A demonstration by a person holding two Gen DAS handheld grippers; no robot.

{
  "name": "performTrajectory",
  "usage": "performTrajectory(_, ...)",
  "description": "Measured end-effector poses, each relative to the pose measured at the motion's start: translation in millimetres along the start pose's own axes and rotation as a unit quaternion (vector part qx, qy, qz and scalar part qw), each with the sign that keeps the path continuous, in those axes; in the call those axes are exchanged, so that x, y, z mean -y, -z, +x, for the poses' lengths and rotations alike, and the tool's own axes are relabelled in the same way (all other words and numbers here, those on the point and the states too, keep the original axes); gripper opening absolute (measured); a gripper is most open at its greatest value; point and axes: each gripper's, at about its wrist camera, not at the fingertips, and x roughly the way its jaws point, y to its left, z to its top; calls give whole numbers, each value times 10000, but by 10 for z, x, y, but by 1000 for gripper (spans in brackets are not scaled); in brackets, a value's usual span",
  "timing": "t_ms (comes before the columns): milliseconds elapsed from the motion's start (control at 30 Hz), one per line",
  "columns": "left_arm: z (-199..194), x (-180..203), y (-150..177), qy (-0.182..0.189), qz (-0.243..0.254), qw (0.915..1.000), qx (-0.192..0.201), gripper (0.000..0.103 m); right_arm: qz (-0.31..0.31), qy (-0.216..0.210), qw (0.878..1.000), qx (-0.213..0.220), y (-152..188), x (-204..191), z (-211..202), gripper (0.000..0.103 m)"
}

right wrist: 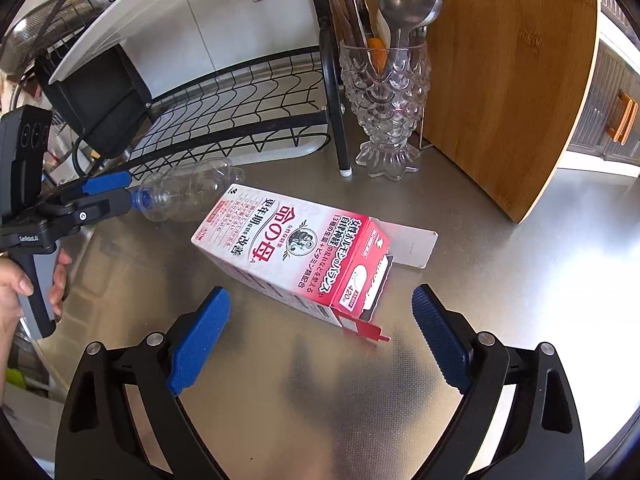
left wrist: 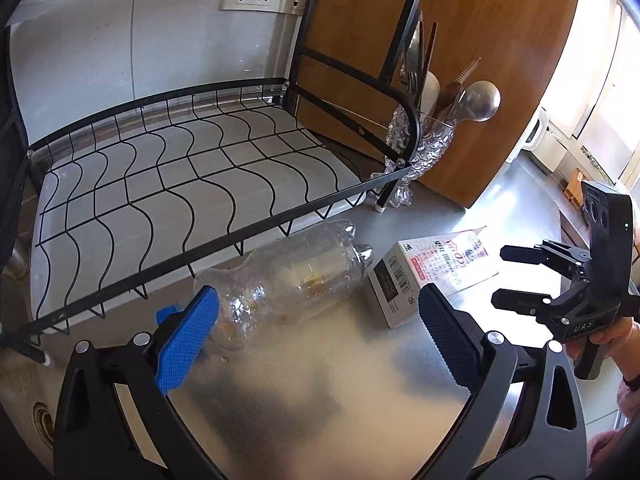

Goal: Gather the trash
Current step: 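Grasp the clear blue-capped bottle with the left tool while the right tool grasps the milk carton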

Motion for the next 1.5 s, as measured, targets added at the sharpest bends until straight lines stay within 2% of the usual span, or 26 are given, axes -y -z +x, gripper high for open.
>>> performTrajectory(33, 28, -5, -16, -60, 34, 10000, -16, 95, -2, -2, 10000, -8, -8, 14, 19, 88)
performTrajectory(200, 155, -64, -51, -427, 67, 9990, -118, 95, -72, 64, 9999, -106, -25, 47, 121, 87)
performTrajectory(500, 333, -194, -36, -474, -14, 9984, -316, 95, -64, -22, 9996, -265, -9, 82, 289, 85)
performTrajectory(700, 360, -179, 5, -387, 29, 9984, -409, 95, -129, -108, 9991, -397, 32, 94, 363, 71)
performTrajectory(733, 357, -168, 15, -372, 56, 9984, -420, 95, -148, -142, 9989, -416, 44, 89, 370, 62)
performTrajectory(767, 361, -156, 27, -365, 82, 9983, -438, 95, -178, -157, 9987, -447, 50, 82, 384, 57)
performTrajectory(833, 396, -137, 40, -385, 131, 9979, -504, 94, -232, -175, 9982, -516, 62, 64, 402, 37)
performTrajectory(933, 421, -123, 75, -371, 162, 9977, -543, 93, -306, -229, 9978, -542, 87, 25, 387, 26)
performTrajectory(1033, 457, -130, 105, -341, 149, 9977, -568, 86, -340, -259, 9978, -516, 117, 11, 367, 20)
performTrajectory(1233, 431, -99, 127, -236, 203, 9981, -522, 80, -449, -283, 9973, -504, 160, -6, 342, 6)
performTrajectory(1367, 416, -39, 180, -76, 258, 9981, -548, 71, -419, -300, 9974, -500, 206, 17, 294, 5)
performTrajectory(1433, 431, 2, 226, 27, 310, 9972, -680, 61, -420, -274, 9974, -509, 229, 33, 270, 5)
performTrajectory(1500, 446, 49, 275, 97, 363, 9963, -774, 60, -397, -255, 9976, -497, 241, 55, 241, 4)
